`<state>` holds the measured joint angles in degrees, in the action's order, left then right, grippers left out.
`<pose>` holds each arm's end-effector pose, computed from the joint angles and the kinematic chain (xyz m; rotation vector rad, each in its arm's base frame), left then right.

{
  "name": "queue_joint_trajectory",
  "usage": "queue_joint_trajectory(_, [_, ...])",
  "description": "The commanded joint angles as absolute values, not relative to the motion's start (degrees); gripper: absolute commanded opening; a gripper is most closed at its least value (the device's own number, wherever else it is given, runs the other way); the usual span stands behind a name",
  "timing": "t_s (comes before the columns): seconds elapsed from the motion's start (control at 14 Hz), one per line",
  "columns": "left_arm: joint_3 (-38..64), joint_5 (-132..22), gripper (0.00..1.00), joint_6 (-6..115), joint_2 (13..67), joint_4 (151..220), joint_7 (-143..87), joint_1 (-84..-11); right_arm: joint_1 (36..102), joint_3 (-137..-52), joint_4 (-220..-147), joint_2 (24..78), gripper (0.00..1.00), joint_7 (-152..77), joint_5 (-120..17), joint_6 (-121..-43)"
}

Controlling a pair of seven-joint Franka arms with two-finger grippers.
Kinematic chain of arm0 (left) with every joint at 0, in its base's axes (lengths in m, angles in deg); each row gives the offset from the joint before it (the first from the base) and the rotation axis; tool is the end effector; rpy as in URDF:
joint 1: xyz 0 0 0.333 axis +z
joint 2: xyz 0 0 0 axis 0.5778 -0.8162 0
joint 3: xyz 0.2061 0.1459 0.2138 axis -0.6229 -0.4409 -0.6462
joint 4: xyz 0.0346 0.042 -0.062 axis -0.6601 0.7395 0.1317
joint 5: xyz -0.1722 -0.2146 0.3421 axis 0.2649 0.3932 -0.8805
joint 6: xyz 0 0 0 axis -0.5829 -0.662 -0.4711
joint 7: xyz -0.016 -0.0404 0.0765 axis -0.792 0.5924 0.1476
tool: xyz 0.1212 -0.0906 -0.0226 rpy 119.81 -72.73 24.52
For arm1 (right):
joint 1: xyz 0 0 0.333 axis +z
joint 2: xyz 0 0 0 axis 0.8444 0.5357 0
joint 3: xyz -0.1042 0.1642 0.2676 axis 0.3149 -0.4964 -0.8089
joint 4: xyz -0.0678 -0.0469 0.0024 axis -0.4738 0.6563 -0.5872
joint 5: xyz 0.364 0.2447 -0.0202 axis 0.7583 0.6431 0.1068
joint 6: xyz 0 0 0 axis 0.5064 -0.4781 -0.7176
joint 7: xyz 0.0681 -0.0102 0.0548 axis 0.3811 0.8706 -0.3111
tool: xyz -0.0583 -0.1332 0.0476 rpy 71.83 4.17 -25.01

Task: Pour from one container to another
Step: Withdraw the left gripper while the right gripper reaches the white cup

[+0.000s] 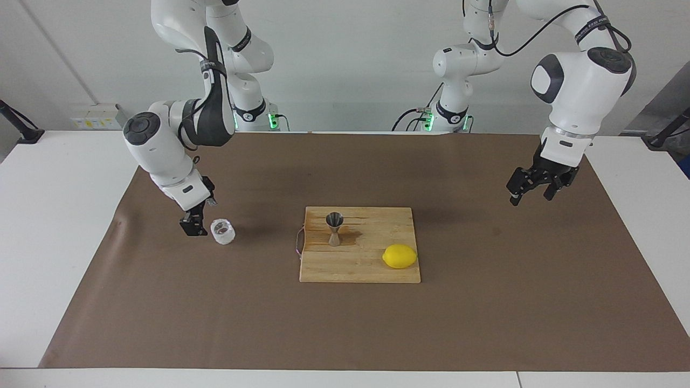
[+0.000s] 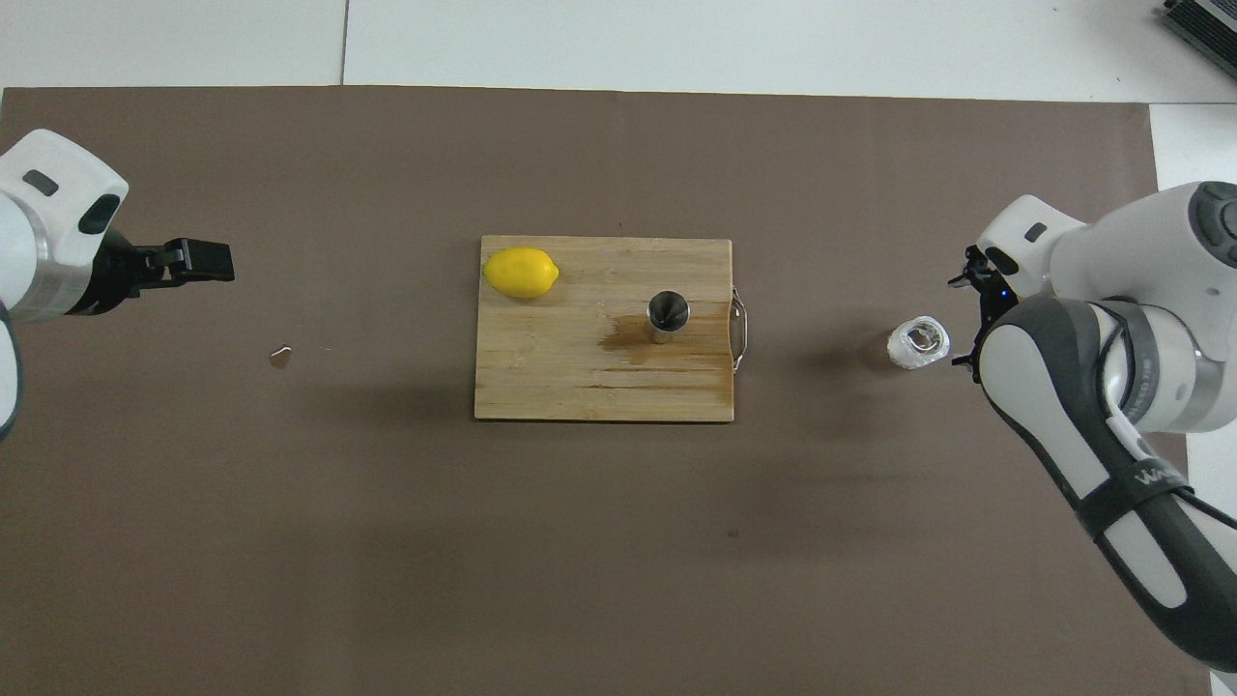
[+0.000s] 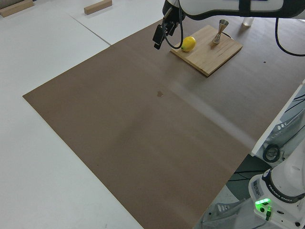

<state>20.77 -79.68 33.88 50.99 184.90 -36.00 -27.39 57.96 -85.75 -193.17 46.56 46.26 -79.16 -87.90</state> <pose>0.6259 -0.0337 0.4844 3.1007 0.1317 0.2894 0.6352 -0.0076 0.3222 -2.2237 -2.1756 -0.0464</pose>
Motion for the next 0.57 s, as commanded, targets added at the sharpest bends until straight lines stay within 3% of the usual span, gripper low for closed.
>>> queue_joint_trajectory(0.0, [15.7,-80.7,1.0,29.2,52.4,182.8,-40.5,-31.2,57.2,-85.8,-195.0,46.4,1.0,51.8,-77.3,-90.6])
queue_joint_trajectory(0.5, [14.3,-80.3,1.0,12.7,54.3,173.0,-42.8,-33.9,56.8,-85.7,-194.4,46.3,1.0,51.7,-77.2,-91.0])
